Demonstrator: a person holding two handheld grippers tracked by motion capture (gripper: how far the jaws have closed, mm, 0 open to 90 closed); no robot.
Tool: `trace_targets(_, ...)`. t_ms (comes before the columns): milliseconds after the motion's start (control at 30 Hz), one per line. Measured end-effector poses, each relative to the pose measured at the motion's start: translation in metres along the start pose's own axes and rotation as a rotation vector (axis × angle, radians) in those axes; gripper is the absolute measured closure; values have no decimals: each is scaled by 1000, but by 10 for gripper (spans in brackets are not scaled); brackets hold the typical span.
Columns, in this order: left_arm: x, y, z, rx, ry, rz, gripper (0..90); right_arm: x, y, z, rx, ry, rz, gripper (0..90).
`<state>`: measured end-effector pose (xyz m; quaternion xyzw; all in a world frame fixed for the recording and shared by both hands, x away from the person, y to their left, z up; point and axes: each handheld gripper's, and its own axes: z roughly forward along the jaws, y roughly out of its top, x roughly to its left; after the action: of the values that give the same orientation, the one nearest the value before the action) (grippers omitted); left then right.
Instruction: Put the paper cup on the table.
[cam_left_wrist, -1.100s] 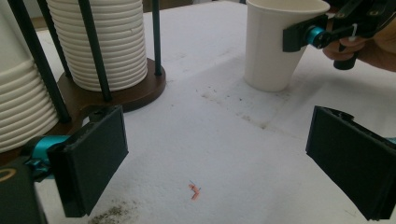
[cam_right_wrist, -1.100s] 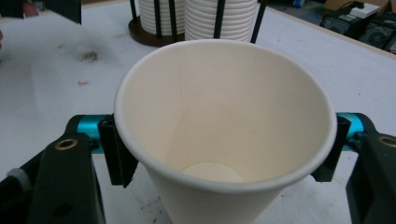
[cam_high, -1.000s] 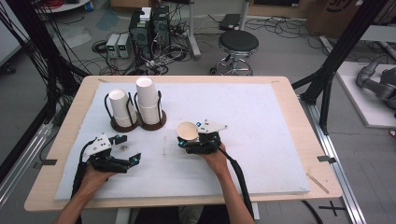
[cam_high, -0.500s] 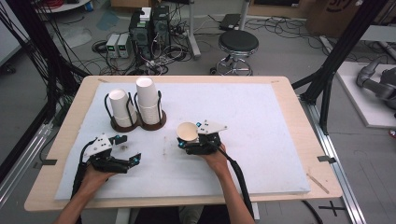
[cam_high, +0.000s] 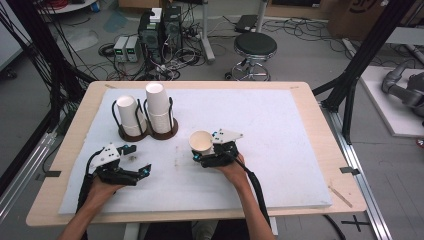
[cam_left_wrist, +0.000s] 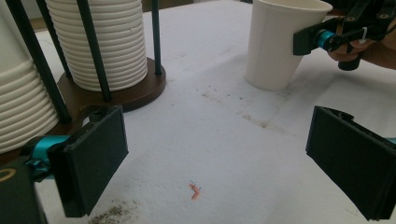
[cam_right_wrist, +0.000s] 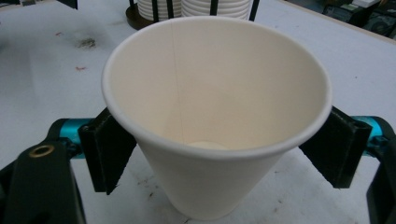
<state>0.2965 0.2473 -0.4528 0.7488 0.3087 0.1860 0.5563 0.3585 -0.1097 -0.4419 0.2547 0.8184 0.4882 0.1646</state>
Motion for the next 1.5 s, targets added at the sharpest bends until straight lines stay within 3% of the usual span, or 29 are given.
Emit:
trace_targets(267, 0, 0, 0, 6, 0, 5, 54, 3, -1, -2, 34, 20, -17, 182)
trace_targets(733, 0, 0, 0, 6, -2, 4, 54, -2, -2, -12, 67, 2, -21, 183)
trace_targets(1067, 0, 0, 0, 7, -3, 3, 55, -6, -12, -39, 59, -4, -30, 183)
trace_targets(1500, 0, 0, 1, 11, -6, 1, 54, -22, -28, -92, 27, -84, 1, 183)
